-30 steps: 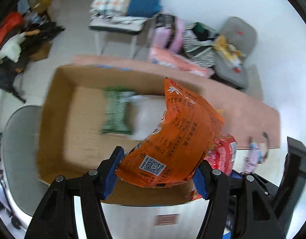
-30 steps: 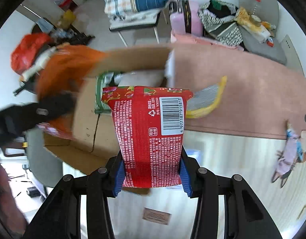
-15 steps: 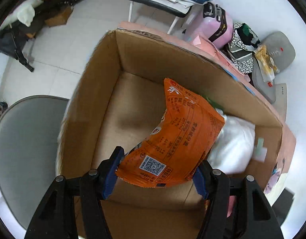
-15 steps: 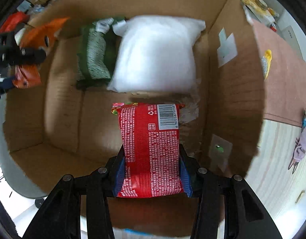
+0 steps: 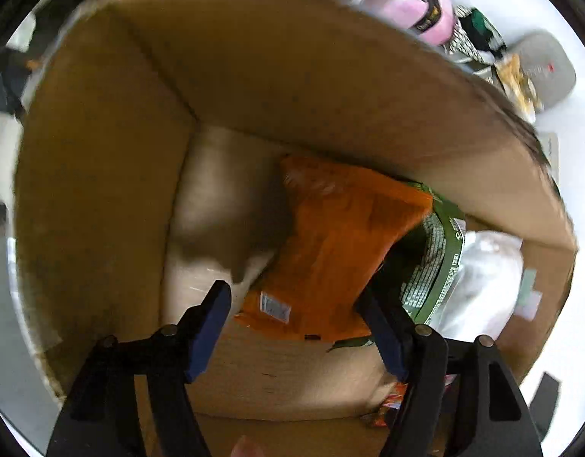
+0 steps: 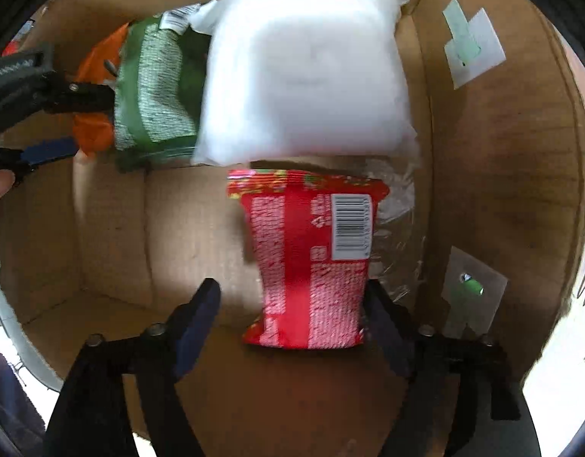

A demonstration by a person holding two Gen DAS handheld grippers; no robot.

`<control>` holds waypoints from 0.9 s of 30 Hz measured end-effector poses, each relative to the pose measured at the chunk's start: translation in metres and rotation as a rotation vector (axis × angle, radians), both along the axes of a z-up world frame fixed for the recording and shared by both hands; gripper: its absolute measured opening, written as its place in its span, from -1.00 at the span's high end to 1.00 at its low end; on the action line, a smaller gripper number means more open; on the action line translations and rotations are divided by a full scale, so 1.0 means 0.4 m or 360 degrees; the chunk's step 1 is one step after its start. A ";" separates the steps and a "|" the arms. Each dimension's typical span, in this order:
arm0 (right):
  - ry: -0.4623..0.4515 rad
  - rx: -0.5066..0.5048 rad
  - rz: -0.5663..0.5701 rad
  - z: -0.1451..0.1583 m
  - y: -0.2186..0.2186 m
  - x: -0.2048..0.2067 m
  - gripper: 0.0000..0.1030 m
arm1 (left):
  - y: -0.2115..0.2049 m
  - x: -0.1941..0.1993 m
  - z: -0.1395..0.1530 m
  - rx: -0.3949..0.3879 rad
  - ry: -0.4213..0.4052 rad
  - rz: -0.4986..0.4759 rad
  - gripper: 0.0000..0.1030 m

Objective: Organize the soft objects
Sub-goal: 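Lower both bags into the box beside the white pouch and release, then grasp the blue bear-print tissue pack with the left tool while the right tool grasps the lavender cloth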

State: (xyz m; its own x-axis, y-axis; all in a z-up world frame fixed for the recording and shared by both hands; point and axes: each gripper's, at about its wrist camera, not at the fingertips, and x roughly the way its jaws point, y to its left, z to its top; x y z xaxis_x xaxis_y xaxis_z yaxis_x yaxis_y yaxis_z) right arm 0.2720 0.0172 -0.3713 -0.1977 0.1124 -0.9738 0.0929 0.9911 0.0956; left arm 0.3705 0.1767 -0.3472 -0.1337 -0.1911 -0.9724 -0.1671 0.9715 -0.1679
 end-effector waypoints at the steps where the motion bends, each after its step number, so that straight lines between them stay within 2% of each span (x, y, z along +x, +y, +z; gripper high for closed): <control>1: -0.0006 0.0011 -0.0007 0.011 0.005 0.005 -0.69 | -0.010 -0.005 0.012 0.0025 -0.0016 -0.0037 -0.42; 5: -0.0104 0.0062 -0.0006 0.079 0.010 0.007 -0.90 | -0.053 -0.043 0.082 0.0088 -0.0112 -0.0137 -0.95; 6: -0.0136 0.0043 -0.0006 0.098 0.006 0.005 -1.00 | -0.060 -0.058 0.104 0.0123 -0.0158 -0.0161 -0.96; 11: -0.0357 -0.0099 0.0010 0.221 -0.021 0.001 -1.00 | -0.082 -0.156 0.211 0.0221 -0.0343 -0.0213 -0.98; 16: -0.0489 -0.0201 0.0062 0.303 -0.068 -0.001 -1.00 | -0.076 -0.234 0.287 0.0302 -0.0479 -0.0228 -0.99; 20: -0.0557 -0.0150 0.0061 0.362 -0.115 -0.038 -1.00 | -0.099 -0.257 0.334 0.0321 -0.0584 -0.0255 -0.99; 22: -0.0589 -0.0057 0.0083 0.393 -0.136 -0.075 -1.00 | -0.129 -0.288 0.370 0.0282 -0.0621 -0.0283 -0.99; 24: -0.0615 -0.0028 0.0094 0.394 -0.162 -0.122 -1.00 | -0.181 -0.307 0.387 0.0273 -0.0665 -0.0320 -0.99; 27: -0.0628 -0.0032 0.0038 0.403 -0.271 -0.215 -1.00 | -0.286 -0.401 0.421 0.0305 -0.0718 -0.0361 -0.99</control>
